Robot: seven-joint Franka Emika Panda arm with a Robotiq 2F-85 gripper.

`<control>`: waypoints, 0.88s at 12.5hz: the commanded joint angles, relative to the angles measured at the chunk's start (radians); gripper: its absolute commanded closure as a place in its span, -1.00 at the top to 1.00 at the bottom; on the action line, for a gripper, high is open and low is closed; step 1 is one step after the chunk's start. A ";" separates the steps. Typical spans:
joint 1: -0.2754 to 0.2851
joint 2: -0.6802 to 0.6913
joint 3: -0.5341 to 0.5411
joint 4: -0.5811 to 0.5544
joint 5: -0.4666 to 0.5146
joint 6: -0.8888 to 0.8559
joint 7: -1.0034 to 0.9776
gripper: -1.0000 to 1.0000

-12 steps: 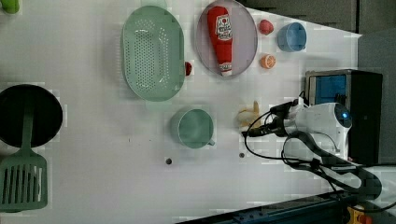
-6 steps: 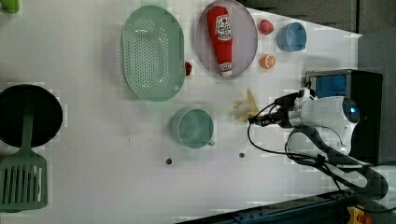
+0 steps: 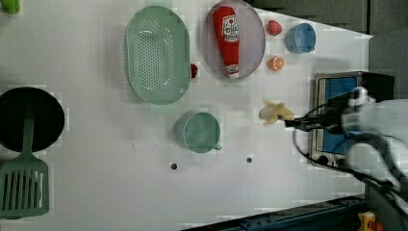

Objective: Pick Banana and place it in mug.

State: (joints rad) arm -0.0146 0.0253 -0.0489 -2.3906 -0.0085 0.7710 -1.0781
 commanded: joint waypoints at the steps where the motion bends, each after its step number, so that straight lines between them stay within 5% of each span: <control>1: -0.005 -0.146 0.000 0.092 0.000 -0.208 0.011 -0.37; 5: 0.013 -0.243 0.072 0.180 0.000 -0.424 0.177 -0.37; 11: 0.048 -0.254 0.243 0.180 0.045 -0.427 0.451 -0.37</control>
State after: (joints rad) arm 0.0095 -0.2368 0.1854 -2.2012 0.0396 0.3345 -0.7588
